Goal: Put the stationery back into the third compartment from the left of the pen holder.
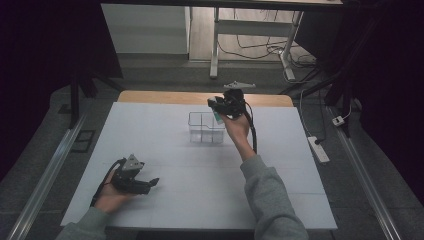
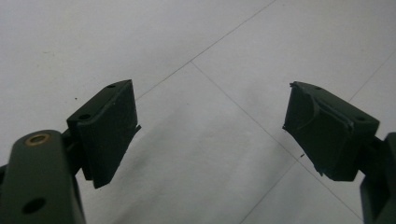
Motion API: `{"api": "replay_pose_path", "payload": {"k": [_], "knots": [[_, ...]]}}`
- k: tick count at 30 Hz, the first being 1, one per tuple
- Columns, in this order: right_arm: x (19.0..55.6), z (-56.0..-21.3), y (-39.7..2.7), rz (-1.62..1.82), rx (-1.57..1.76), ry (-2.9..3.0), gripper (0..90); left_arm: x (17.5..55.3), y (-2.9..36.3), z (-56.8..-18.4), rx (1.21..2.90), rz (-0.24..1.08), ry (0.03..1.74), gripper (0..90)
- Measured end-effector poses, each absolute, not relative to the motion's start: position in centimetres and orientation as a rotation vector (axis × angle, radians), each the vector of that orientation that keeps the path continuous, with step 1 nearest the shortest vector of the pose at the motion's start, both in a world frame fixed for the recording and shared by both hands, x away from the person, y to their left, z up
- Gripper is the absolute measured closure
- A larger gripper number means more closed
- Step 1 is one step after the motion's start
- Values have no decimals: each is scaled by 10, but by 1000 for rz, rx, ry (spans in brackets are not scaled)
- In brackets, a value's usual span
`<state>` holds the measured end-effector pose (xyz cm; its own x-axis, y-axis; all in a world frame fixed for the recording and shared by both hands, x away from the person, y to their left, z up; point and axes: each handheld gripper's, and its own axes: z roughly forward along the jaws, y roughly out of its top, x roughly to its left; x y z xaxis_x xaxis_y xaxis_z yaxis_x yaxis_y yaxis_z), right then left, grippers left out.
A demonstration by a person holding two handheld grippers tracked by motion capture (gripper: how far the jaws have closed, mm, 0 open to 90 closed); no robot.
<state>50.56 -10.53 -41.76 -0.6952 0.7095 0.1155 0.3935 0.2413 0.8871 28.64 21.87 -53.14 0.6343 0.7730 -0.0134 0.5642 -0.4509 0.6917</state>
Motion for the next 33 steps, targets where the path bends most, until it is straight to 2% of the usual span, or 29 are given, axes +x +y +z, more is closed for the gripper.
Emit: {"api": "replay_pose_path", "payload": {"k": [3, 5, 9, 33], "knots": [[510, -422, -107, 1425, 1036, 2216, 620, 287, 218, -532, 2183, 398, 1038, 171], [511, -424, -109, 1419, 1060, 2205, 567, 286, 218, -532, 2186, 397, 1038, 170], [510, -422, -114, 1421, 1088, 2223, 518, 287, 218, -532, 2188, 397, 1040, 170], [457, -438, -147, 1408, 1016, 2384, 491, 294, 218, -530, 2157, 363, 1037, 171]]}}
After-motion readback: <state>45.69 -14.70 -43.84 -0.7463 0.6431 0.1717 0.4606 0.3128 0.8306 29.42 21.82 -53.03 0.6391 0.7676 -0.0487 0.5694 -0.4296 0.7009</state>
